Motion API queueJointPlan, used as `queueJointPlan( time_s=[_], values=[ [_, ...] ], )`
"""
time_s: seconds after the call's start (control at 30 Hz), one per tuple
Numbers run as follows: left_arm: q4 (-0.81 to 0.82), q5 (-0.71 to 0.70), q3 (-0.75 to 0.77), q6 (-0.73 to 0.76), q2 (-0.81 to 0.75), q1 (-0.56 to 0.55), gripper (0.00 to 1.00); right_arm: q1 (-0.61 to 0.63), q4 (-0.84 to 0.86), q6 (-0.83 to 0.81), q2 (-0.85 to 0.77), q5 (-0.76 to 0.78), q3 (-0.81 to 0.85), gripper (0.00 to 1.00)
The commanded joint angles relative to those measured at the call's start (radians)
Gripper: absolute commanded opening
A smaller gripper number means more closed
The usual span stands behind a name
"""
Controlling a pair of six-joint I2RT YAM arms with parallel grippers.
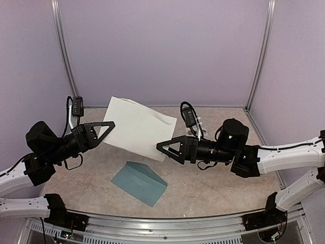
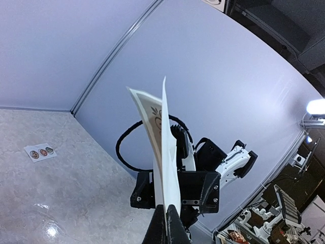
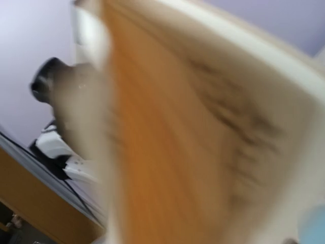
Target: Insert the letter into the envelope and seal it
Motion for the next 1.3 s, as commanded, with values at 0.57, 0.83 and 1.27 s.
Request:
queueJointPlan(
  time_s=[0.57,0.83,1.27],
  values=[
    [-0.175,-0.011,0.044,0.06,0.035,-0.019,0.19,0.02,-0.26,-0.075,0.024,0.17,0.161,0.0],
    [-0.283,-0.097,0.108,0.133,0.081,-0.042,0.0,0.021,-0.485,-0.098,0.037,0.249,0.244,0.0],
    [-0.575,-0.569,0.294,0.213,0.285,-0.249,0.0,0.041,-0.57,0.042,0.169,0.397,0.377,0.0]
  ],
)
